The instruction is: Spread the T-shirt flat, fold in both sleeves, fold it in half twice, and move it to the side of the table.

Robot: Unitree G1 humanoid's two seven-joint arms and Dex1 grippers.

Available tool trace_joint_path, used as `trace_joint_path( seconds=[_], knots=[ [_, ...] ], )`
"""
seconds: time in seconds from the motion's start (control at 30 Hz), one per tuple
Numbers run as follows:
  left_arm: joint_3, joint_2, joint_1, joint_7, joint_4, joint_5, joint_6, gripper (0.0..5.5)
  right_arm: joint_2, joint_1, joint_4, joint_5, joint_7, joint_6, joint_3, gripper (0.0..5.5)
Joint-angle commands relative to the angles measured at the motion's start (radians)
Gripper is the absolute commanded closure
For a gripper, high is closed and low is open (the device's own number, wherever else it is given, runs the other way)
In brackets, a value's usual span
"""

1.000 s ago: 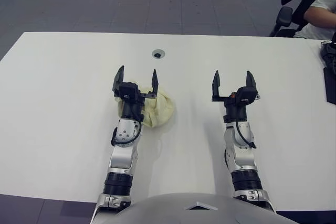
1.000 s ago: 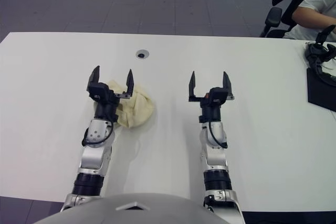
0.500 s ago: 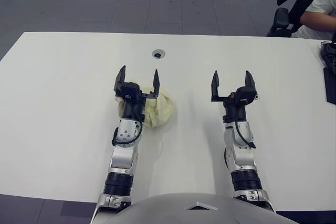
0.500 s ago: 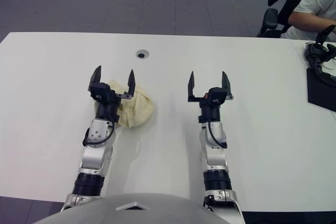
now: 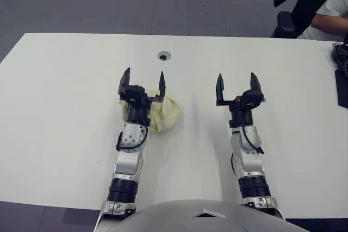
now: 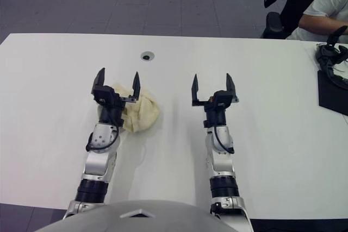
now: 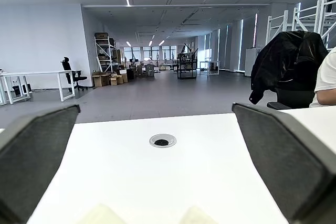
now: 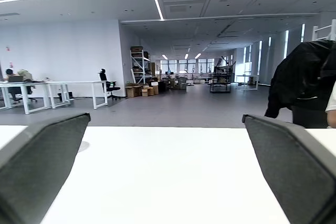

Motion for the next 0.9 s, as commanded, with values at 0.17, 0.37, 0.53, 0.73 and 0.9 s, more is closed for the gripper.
trace_joint_path(
  seconds=[0.17, 0.37, 0.53, 0.73, 0.9],
  knots=[
    [0.135, 0.035, -0.056, 0.090, -0.037, 0.014, -0.043, 0.11, -0.028, 0.062, -0.072, 0.017, 0.229, -0.088, 0.192, 0.10],
    [0.244, 0.058, -0.091, 0.157, -0.032, 0.001, -0.035, 0.11, -0.102, 0.099, -0.003, -0.255, 0.251, -0.291, 0.347, 0.10],
    [0.230, 0.047, -0.086, 0.153, -0.018, 0.021, -0.042, 0.11, -0.189, 0.104, 0.034, -0.507, 0.235, -0.422, 0.457, 0.10],
    [0.230, 0.044, -0.075, 0.152, -0.026, 0.018, -0.039, 0.11, -0.223, 0.067, 0.084, -0.767, 0.072, -0.417, 0.488, 0.10],
    [0.216, 0.039, -0.068, 0.146, -0.022, 0.021, -0.036, 0.10, -0.235, 0.022, 0.106, -0.912, -0.093, -0.351, 0.493, 0.61]
  ],
)
